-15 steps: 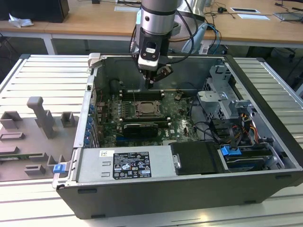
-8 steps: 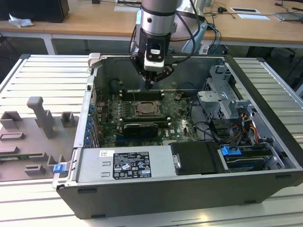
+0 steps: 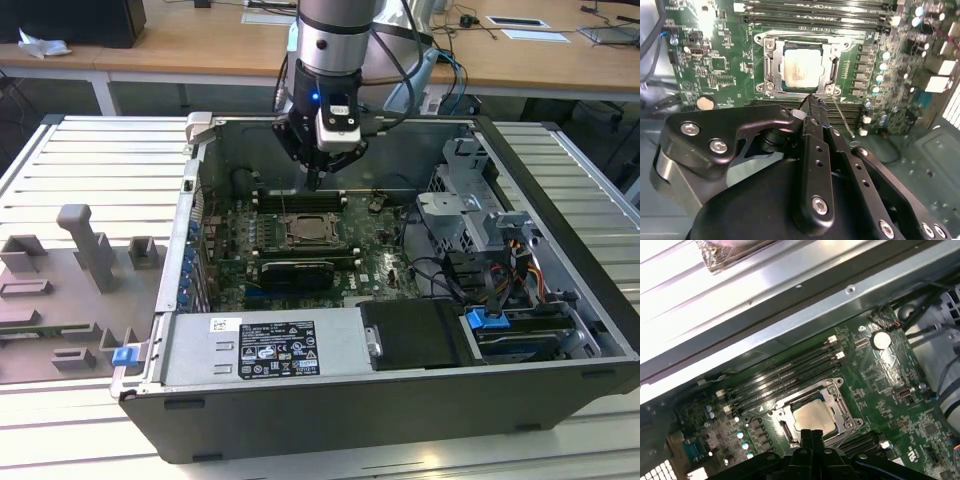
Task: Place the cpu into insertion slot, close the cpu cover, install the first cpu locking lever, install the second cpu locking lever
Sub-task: 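Install the first cpu locking lever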
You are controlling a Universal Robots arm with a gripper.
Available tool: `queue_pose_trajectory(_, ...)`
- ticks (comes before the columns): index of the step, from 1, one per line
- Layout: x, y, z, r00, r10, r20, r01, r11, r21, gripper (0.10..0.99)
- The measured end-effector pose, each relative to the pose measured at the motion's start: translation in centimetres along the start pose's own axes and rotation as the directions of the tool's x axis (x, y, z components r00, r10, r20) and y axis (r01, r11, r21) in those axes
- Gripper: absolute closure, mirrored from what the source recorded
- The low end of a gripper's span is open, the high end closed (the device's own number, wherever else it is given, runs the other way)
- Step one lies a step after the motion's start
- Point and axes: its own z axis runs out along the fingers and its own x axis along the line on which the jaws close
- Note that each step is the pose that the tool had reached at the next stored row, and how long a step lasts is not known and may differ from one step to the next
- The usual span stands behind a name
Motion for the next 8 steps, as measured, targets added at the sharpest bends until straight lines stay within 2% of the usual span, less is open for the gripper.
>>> queue_pose_trajectory(5,0.00,0.00,0.01,0.9967,-0.081,-0.0008,0.081,0.9967,0.004,0.980)
queue_pose_trajectory(8,-0.01,0.00,0.04,0.9872,-0.159,-0.0013,0.159,0.9872,0.008,0.980)
